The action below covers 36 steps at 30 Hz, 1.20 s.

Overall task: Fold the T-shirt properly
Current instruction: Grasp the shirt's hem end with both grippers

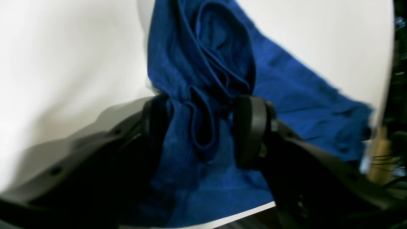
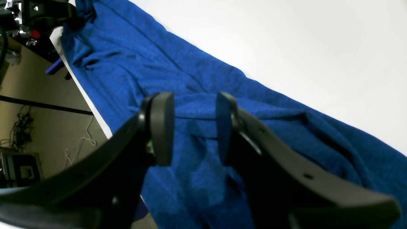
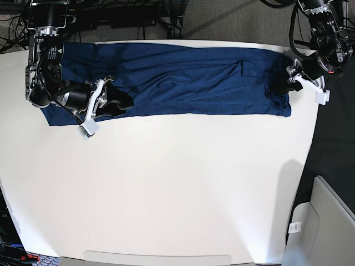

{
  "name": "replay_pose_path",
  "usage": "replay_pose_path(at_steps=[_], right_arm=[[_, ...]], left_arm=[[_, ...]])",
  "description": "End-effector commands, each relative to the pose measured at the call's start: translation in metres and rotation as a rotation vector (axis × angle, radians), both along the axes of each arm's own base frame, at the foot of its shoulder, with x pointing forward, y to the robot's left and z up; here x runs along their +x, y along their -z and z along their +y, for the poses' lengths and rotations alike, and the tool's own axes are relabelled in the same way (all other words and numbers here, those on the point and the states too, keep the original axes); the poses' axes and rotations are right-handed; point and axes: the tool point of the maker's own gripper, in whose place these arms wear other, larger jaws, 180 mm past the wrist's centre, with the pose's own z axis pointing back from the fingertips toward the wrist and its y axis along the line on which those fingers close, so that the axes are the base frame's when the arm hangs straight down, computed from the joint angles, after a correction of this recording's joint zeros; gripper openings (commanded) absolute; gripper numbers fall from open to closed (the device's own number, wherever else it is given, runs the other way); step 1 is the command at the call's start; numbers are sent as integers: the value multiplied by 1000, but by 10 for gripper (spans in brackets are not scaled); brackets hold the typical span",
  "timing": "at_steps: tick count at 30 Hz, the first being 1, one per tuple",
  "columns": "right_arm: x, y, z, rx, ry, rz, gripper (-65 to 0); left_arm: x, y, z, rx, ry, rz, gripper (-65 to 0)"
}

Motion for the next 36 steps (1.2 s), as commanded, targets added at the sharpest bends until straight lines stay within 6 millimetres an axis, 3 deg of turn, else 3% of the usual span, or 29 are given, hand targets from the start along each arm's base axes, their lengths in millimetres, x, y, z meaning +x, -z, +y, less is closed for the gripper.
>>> replay_pose_path(at_steps=[1, 10, 15, 19, 27, 31, 36], right_arm=[[8, -16, 0, 24, -1, -53, -427], [8, -16, 0, 24, -1, -53, -427], [8, -16, -3, 23, 11, -54, -427], [9, -16, -25, 18, 85, -54, -427], [1, -10, -62, -33, 160, -35, -428], [-4, -10, -81, -42, 221, -30, -428], [-8, -9, -99, -58, 274, -27, -428]], left_arm=[[-20, 17, -1, 10, 25, 112, -337], [-17, 16, -9, -26, 18, 98, -393], [-13, 10, -8, -12, 27, 78, -552], [1, -15, -10, 45, 64, -3, -644], [18, -70, -23, 163, 149, -167, -645], [17, -87, -37, 184, 182, -220, -645], [12, -98, -68, 150, 227, -245, -645]])
